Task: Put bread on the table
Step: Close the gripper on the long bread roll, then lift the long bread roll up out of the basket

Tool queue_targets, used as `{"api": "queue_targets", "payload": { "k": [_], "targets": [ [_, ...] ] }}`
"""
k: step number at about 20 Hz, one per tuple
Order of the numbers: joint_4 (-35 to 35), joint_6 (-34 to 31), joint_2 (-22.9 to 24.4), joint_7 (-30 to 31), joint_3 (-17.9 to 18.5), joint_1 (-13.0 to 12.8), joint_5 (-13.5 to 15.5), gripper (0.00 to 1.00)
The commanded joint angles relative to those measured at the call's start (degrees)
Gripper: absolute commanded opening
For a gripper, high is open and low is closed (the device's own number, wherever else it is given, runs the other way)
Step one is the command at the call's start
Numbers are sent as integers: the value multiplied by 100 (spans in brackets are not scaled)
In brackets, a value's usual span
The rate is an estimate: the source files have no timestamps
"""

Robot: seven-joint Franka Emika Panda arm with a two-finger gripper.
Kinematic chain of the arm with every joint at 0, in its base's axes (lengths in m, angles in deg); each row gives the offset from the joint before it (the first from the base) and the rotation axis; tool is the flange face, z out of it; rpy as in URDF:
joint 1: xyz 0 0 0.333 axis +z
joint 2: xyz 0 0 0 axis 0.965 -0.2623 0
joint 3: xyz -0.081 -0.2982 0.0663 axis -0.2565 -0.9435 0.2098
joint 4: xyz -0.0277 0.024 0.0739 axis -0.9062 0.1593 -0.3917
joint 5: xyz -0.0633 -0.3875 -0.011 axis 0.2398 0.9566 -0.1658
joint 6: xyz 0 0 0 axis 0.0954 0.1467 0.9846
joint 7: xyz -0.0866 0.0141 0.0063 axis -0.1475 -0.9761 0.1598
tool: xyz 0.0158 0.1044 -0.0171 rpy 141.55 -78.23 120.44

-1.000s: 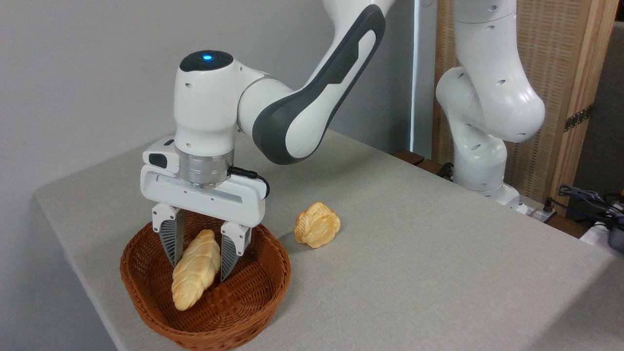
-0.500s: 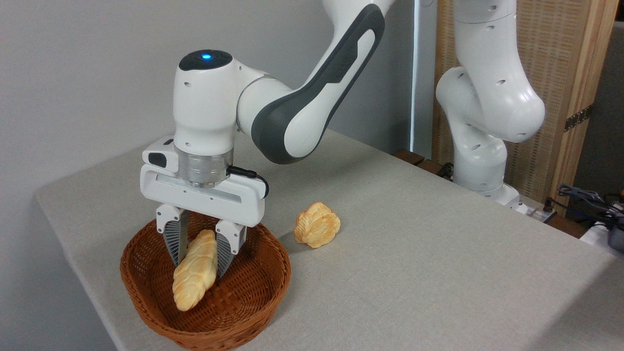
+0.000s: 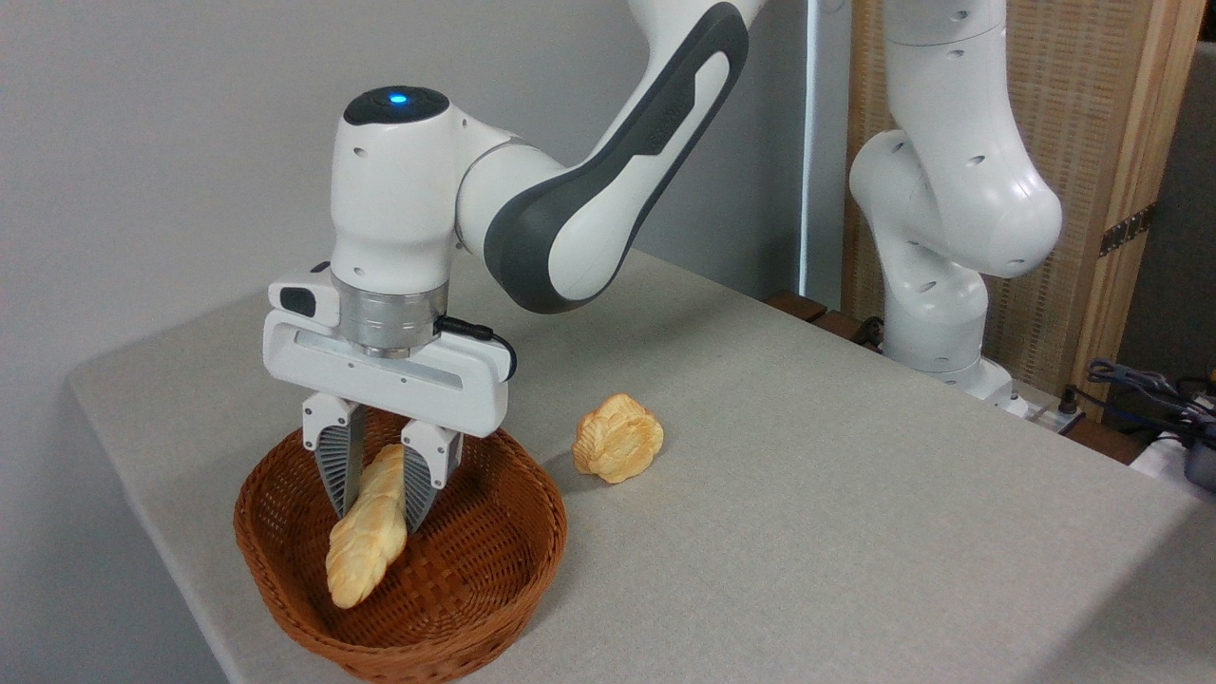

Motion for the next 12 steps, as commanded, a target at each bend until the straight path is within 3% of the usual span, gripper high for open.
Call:
{"api": "queue_targets", "payload": {
  "k": [1, 12],
  "targets": [
    [-65, 85, -25, -25, 21, -14, -74, 46],
    [-100, -195, 405, 1, 74, 12, -74, 45]
  ]
}}
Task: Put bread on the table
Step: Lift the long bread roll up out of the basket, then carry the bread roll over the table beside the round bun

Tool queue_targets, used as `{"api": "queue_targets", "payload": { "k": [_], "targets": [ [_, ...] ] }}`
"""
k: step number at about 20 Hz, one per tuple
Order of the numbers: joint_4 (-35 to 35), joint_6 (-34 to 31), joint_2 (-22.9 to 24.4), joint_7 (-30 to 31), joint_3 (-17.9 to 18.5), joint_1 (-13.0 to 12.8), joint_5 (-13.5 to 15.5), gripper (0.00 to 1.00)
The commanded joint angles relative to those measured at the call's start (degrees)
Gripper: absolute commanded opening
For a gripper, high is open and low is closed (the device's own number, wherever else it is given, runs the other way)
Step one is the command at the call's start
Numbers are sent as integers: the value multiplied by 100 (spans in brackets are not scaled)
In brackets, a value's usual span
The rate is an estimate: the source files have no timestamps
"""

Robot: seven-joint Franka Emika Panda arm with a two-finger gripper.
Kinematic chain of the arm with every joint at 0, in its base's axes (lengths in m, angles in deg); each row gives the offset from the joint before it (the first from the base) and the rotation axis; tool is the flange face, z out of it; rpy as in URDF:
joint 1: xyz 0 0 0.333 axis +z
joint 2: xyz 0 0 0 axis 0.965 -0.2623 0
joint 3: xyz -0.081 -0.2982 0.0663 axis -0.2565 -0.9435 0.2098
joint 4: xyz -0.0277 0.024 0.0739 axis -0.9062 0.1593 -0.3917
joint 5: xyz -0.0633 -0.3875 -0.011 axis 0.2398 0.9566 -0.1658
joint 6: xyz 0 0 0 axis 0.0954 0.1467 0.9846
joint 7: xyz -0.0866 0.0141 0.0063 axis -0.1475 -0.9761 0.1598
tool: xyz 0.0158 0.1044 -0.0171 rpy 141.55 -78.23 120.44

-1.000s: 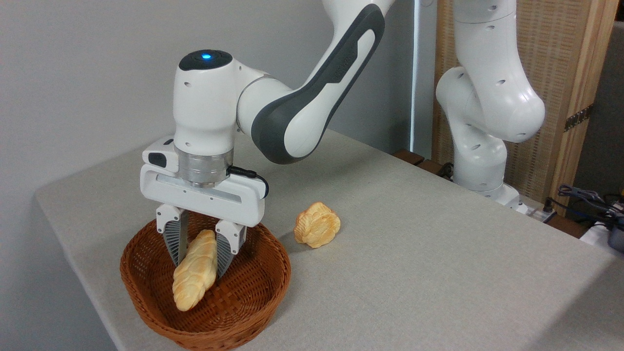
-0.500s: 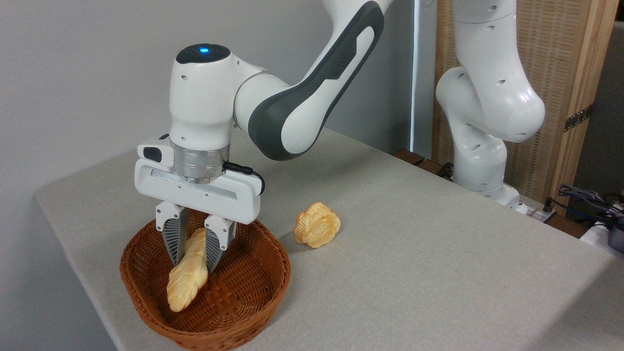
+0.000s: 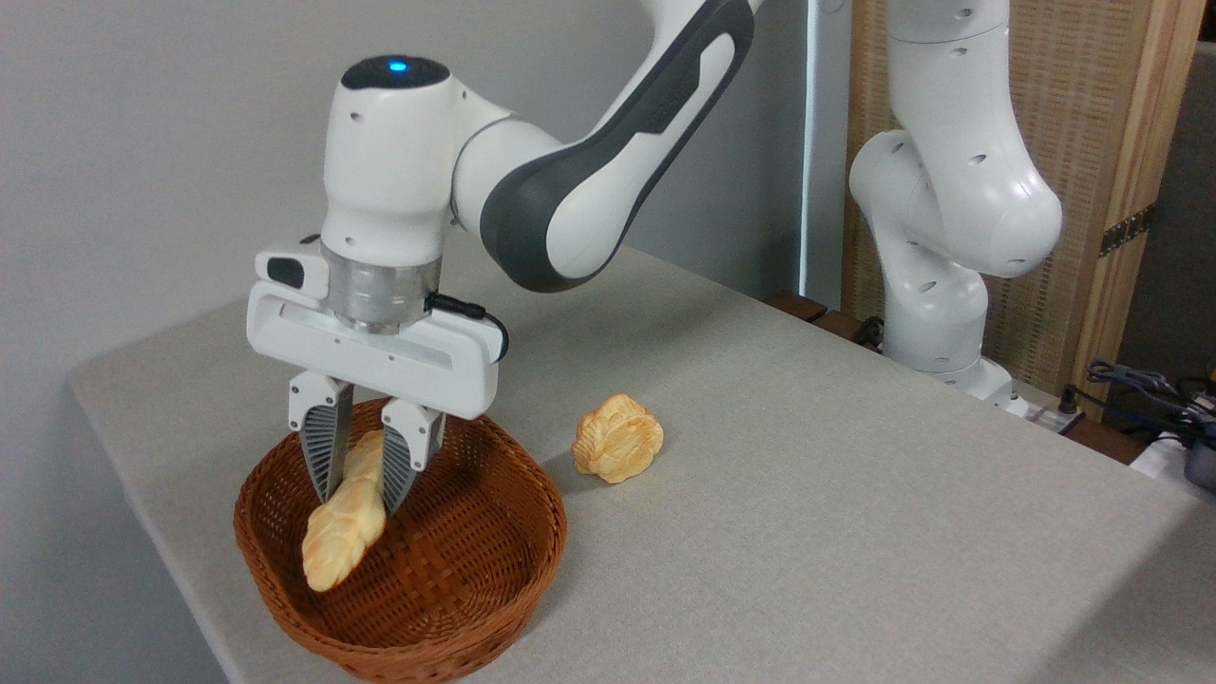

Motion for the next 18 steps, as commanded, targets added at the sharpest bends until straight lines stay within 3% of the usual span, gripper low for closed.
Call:
{"api": "queue_targets", "payload": {
  "k": [1, 14, 18],
  "targets": [
    [38, -298, 311, -16, 65, 4, -73, 45],
    [64, -2652, 1111, -1544, 65, 4, -64, 46],
    [187, -3557, 1356, -2395, 56, -5, -47, 46]
  ]
}}
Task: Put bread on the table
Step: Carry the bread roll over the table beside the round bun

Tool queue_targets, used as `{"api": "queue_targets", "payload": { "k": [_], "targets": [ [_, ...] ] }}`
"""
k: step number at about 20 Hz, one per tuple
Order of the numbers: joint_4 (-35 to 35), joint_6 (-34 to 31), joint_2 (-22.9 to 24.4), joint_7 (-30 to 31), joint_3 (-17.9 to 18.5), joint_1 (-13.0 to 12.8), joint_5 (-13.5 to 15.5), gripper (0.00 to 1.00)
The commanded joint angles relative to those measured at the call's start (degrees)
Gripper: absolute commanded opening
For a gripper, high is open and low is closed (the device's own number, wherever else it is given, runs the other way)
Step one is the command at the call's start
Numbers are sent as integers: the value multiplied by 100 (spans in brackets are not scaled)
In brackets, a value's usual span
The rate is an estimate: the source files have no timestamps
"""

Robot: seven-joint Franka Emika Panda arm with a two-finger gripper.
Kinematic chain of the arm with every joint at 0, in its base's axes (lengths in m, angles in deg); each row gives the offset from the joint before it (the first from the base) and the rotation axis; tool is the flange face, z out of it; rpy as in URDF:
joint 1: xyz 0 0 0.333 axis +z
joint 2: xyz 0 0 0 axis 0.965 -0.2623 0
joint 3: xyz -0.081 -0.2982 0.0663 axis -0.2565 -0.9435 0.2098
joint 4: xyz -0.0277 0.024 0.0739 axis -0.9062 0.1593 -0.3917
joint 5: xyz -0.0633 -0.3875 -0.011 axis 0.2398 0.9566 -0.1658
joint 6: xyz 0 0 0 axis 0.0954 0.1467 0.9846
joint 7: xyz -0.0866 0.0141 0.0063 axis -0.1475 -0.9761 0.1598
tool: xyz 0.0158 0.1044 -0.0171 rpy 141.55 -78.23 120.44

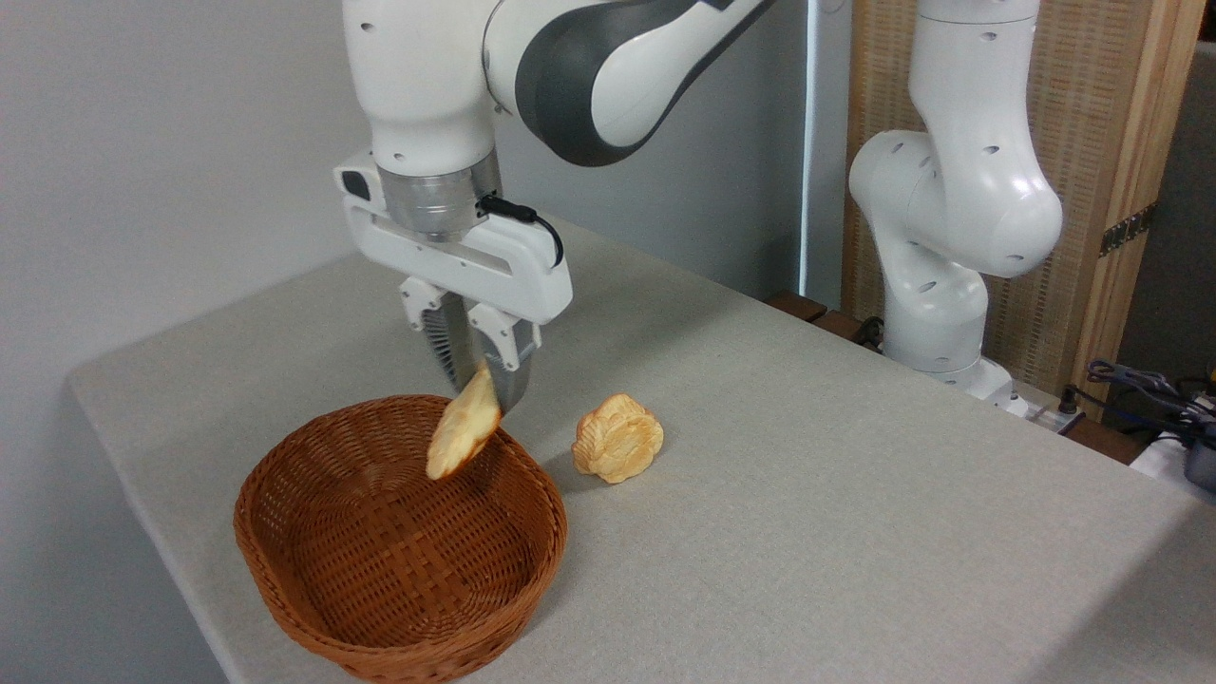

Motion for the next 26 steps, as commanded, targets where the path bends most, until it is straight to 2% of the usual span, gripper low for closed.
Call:
{"api": "queue_targets", "payload": {
  "k": [1, 5, 8, 9, 10, 11, 14, 26],
  "targets": [
    [250, -526, 368, -642, 21, -40, -40, 47],
    [514, -754, 588, -1134, -23, -57, -40, 49],
    [576, -1158, 694, -1818, -23, -58, -40, 52],
    [585, -1272, 703, -2038, -23, -58, -40, 65],
    [585, -1317, 703, -2119, -32, -58, -40, 89],
    [585, -1318, 712, -2128, -32, -66, -40, 100],
    [638, -1318, 694, -2181, -32, -224, -66, 100],
    [656, -1239, 685, -2181, -23, -251, -75, 100]
  ]
}}
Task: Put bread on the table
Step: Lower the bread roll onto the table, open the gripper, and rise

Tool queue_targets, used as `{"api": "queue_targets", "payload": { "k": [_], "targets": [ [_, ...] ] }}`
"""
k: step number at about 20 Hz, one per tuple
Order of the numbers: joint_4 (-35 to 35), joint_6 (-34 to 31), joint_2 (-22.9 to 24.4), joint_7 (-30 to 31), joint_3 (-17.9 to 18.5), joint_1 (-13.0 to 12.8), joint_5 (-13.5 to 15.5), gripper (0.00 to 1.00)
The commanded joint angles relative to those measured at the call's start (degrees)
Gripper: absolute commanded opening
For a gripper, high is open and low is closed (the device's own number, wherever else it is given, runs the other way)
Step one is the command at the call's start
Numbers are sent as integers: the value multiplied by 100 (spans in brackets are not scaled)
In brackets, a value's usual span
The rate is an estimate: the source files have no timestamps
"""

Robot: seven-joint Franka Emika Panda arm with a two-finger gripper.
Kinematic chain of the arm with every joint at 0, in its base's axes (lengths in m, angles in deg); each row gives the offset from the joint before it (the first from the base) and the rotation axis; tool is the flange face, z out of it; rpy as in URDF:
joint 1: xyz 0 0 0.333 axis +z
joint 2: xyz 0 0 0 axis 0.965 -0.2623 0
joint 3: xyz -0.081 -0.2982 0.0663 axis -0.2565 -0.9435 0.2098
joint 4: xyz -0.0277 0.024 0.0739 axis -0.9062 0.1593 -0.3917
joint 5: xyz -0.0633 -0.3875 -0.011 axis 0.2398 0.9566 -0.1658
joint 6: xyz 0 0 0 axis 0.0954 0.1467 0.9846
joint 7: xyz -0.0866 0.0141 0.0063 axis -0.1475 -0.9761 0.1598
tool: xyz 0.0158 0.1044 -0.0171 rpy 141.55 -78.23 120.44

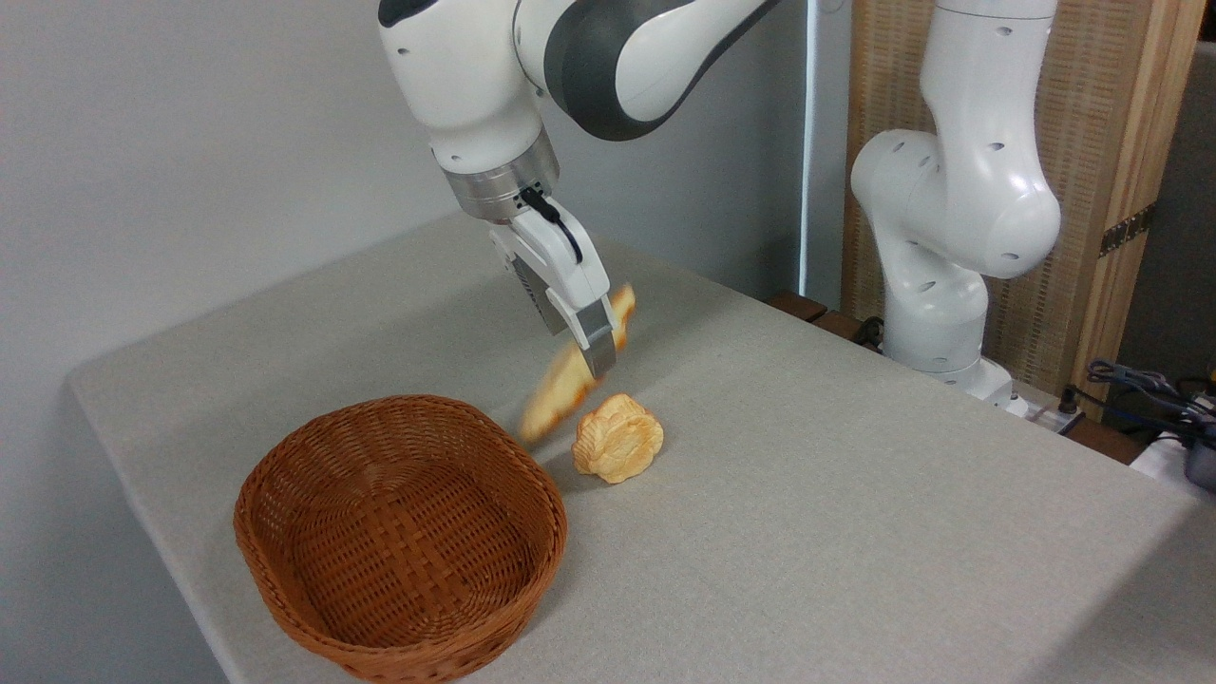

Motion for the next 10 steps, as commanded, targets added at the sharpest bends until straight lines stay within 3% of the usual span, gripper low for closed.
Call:
{"api": "queue_targets", "payload": {
  "k": [1, 8, 10],
  "targets": [
    [33, 11, 92, -95, 43, -48, -84, 100],
    [-361, 792, 75, 11, 122, 31, -260, 100],
    [-642, 864, 66, 64, 489, 32, -251, 100]
  ]
}}
